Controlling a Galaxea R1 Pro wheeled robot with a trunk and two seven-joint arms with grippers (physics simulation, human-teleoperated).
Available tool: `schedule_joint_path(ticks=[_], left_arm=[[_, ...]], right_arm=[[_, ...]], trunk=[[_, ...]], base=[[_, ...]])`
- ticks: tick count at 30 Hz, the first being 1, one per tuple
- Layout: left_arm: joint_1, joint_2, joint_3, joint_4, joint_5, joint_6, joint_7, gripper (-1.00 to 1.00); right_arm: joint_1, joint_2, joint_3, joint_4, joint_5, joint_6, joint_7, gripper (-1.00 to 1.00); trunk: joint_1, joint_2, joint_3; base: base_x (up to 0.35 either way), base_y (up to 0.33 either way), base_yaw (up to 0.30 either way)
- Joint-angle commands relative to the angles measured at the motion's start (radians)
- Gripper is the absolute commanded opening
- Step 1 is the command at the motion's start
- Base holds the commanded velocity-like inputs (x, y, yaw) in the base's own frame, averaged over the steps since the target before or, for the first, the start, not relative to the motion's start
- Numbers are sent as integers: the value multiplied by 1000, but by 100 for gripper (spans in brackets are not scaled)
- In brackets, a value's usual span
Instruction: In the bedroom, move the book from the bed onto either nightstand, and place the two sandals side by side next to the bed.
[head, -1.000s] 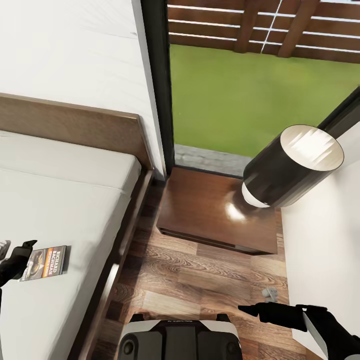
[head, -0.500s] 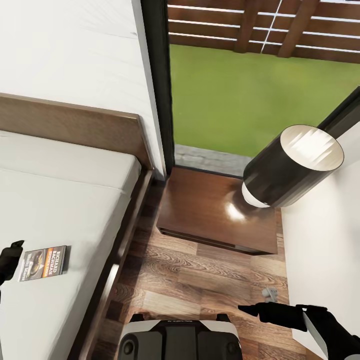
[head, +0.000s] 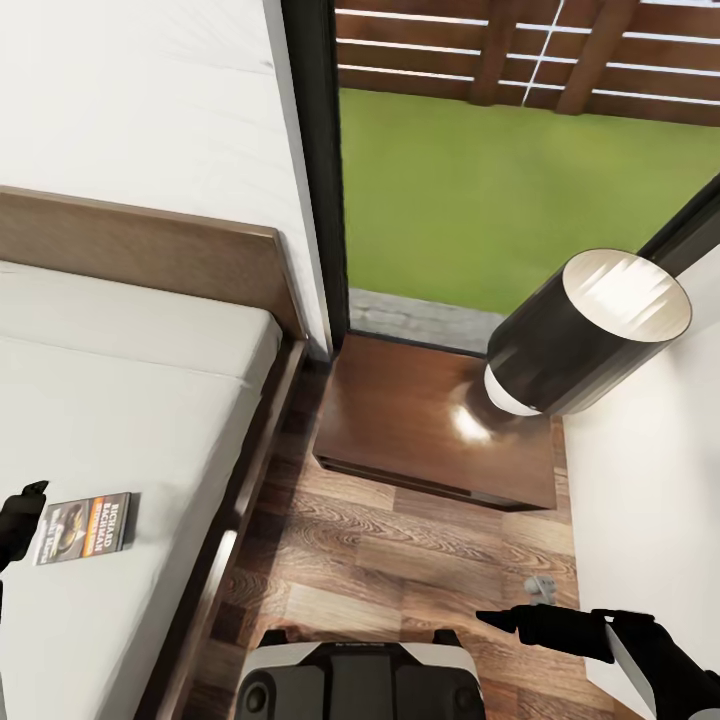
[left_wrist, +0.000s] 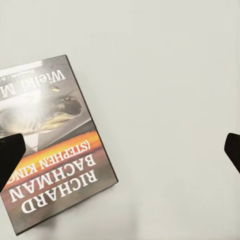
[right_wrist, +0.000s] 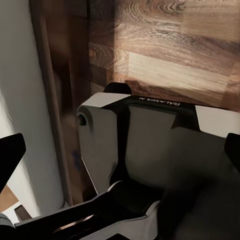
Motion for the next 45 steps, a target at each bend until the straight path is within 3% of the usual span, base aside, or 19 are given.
schedule_joint_path(ticks=[1, 45], left_arm=[[0, 0, 2, -2, 10, 7, 5, 100], [0, -2, 2, -2, 10, 9, 7, 100]], right_arm=[[0, 0, -1, 0, -6, 8, 2, 100], [1, 0, -1, 0, -6, 8, 2, 100]], trunk=[[4, -9, -4], [173, -317, -142]], base=[[0, 0, 0], [0, 0, 0]])
